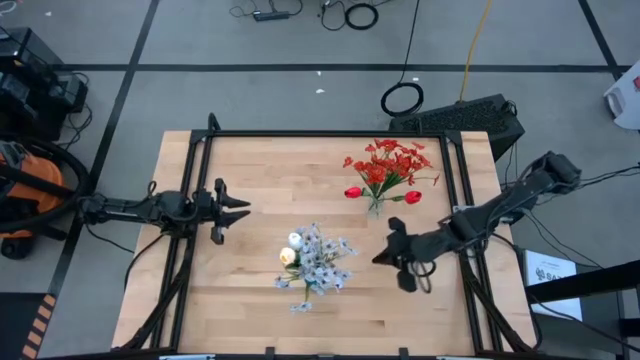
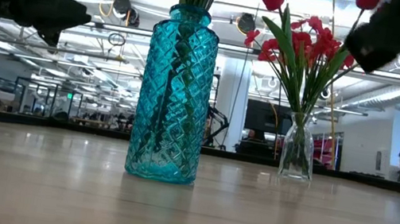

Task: Sort flowers into vase by color
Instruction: Return to Home Position

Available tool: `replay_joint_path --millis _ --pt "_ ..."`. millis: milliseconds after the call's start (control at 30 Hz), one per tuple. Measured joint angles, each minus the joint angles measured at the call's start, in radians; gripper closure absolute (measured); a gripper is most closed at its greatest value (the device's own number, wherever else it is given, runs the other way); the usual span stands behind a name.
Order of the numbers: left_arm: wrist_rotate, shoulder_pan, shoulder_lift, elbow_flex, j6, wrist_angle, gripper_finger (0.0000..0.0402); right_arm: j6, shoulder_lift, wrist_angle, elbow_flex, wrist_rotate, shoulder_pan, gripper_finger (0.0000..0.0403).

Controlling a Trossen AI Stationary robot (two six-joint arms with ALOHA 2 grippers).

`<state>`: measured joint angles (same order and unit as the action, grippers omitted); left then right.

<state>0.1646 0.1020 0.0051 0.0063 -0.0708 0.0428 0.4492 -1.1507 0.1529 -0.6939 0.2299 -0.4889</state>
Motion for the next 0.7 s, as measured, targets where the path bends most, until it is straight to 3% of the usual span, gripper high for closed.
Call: replay_joint_path --millis 200,400,700 --pt "0.0 0.0 0.0 0.0 0.0 0.0 0.0285 -0.048 0.276 -0.073 0.26 -0.005 0.013 0.0403" --pt "-0.001 0.0 0.0 -0.001 0.0 0.0 0.0285 -0.097 0.585 -0.072 0.455 -0.11 0.094 0.0403" --pt "-0.002 0.0 0.0 -0.001 0.0 0.0 0.0285 -0.199 0.88 -0.061 0.563 -0.152 0.194 0.0403"
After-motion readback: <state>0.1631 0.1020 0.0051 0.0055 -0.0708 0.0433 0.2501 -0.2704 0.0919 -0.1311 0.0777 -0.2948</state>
